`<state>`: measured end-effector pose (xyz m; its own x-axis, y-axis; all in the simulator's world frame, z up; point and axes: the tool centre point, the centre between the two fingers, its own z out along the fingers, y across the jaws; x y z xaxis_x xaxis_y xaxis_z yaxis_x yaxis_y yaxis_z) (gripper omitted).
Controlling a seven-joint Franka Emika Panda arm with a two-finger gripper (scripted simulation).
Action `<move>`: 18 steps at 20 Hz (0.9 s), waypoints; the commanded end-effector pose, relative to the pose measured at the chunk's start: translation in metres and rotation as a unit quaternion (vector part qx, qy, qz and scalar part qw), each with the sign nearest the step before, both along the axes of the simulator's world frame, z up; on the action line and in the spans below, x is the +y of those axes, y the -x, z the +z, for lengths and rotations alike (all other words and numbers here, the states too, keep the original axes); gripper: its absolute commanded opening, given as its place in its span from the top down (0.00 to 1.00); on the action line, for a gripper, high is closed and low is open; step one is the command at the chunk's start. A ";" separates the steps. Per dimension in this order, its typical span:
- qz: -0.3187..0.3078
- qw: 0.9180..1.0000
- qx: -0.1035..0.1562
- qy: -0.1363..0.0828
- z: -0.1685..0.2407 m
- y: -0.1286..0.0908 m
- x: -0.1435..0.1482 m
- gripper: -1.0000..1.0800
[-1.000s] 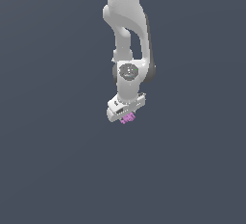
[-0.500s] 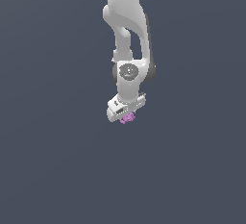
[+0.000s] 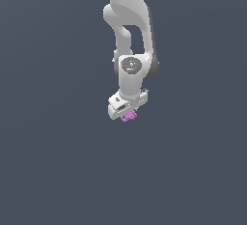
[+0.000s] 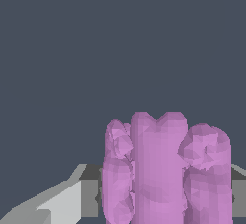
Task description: Pick up the object and move it to a goal position.
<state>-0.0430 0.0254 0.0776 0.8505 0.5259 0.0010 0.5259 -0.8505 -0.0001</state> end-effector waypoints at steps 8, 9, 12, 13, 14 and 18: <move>0.000 1.000 0.000 0.000 0.077 0.001 0.017 1.00; 0.000 1.000 0.000 0.000 0.088 0.002 0.019 1.00; 0.000 1.000 0.000 0.000 0.122 0.002 0.027 1.00; 0.000 1.000 0.000 0.000 0.133 0.002 0.030 1.00; 0.000 1.000 0.000 0.000 0.144 0.002 0.032 1.00; 0.000 1.000 0.000 0.000 0.188 0.003 0.042 1.00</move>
<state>-0.0449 0.0635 0.2487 0.8501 0.5267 0.0017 0.5267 -0.8501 0.0009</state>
